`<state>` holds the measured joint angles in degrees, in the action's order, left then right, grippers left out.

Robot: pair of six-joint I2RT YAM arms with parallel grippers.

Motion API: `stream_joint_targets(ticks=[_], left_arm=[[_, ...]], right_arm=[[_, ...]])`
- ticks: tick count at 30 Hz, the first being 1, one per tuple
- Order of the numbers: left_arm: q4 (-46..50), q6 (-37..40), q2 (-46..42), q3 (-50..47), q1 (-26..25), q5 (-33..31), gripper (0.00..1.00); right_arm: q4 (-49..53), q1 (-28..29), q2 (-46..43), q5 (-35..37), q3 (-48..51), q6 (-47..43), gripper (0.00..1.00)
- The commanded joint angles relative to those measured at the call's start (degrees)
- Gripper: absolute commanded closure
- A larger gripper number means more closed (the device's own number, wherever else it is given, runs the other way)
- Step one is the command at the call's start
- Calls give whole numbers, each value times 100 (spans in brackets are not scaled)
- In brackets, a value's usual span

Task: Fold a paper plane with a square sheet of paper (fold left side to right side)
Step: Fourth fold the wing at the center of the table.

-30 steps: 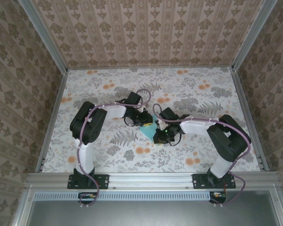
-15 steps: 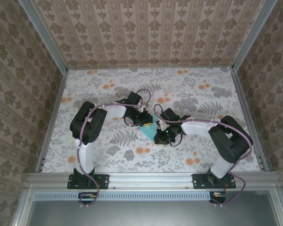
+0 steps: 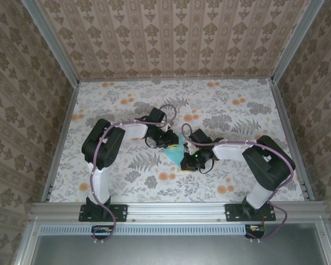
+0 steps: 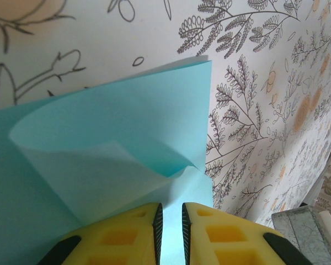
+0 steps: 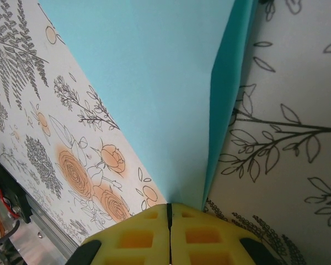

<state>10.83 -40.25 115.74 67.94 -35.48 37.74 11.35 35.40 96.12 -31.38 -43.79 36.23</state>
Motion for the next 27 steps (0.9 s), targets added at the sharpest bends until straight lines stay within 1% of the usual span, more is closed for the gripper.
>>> stream_joint_targets(ticks=[1, 12, 21, 27], left_arm=[[553, 131, 229, -200, -2, -475, 79], [533, 117, 217, -220, -20, -476, 79], [536, 114, 211, -219, -29, -471, 79], [541, 118, 220, -202, -29, -462, 79]], right_arm=[[136, -33, 46, 28, 143, 42, 93], [-77, -190, -751, -206, -39, 110, 93], [-94, -244, -136, -41, -336, 60, 93], [-108, -244, 55, 158, -295, 68, 93]])
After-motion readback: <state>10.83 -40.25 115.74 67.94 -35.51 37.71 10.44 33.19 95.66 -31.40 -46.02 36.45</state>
